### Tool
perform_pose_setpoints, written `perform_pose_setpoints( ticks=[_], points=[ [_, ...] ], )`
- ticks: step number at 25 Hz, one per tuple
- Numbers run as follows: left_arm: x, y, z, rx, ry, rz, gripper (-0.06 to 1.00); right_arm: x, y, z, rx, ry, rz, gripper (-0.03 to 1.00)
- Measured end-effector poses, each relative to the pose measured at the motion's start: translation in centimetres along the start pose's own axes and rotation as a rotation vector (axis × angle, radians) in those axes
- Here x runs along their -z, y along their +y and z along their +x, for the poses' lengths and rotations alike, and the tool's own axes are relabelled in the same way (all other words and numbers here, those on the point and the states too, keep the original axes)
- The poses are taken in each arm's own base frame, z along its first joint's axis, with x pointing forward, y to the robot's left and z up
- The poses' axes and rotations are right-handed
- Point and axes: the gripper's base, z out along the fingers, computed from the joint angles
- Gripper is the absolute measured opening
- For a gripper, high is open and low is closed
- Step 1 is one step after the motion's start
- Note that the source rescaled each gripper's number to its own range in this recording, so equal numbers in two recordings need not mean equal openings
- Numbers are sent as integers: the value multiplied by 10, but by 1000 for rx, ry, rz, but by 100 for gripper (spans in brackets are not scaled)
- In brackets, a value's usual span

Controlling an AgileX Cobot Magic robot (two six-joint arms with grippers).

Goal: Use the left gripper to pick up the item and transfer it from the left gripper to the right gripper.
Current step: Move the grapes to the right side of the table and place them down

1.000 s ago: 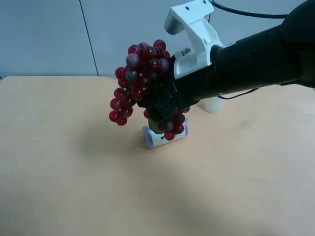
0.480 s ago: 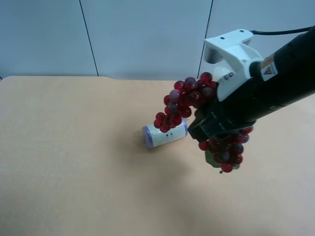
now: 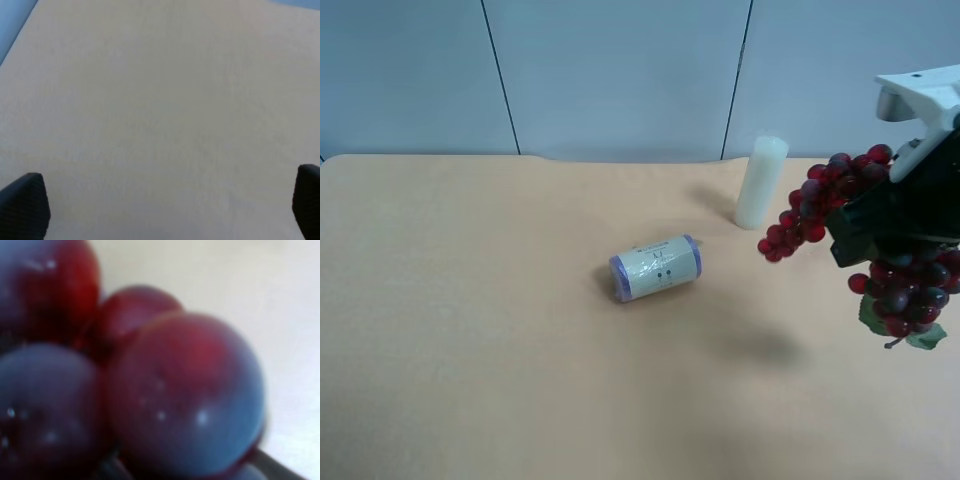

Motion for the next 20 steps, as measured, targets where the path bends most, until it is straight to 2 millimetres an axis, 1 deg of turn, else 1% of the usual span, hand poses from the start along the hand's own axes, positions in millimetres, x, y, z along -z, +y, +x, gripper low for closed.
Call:
perform_pose_setpoints(
  ticks=[4, 7, 9, 12, 16, 20],
  points=[
    [0, 0, 0, 0, 0, 0, 100, -1, -30, -4, -64, -7, 36, 0],
    [0, 0, 0, 0, 0, 0, 100, -12, -45, -10, -106, 2, 50, 0],
    [0, 0, 0, 0, 0, 0, 100, -24, -47, -17, -117, -8, 31, 0],
    [0, 0, 0, 0, 0, 0, 100, -50, -48, -26, -128, 4, 19, 0],
    [0, 0, 0, 0, 0, 0, 100, -87, -53, -35, -115, 29, 25, 0],
    [0, 0, 0, 0, 0, 0, 100, -115, -55, -39, -137, 40, 19, 0]
  ],
)
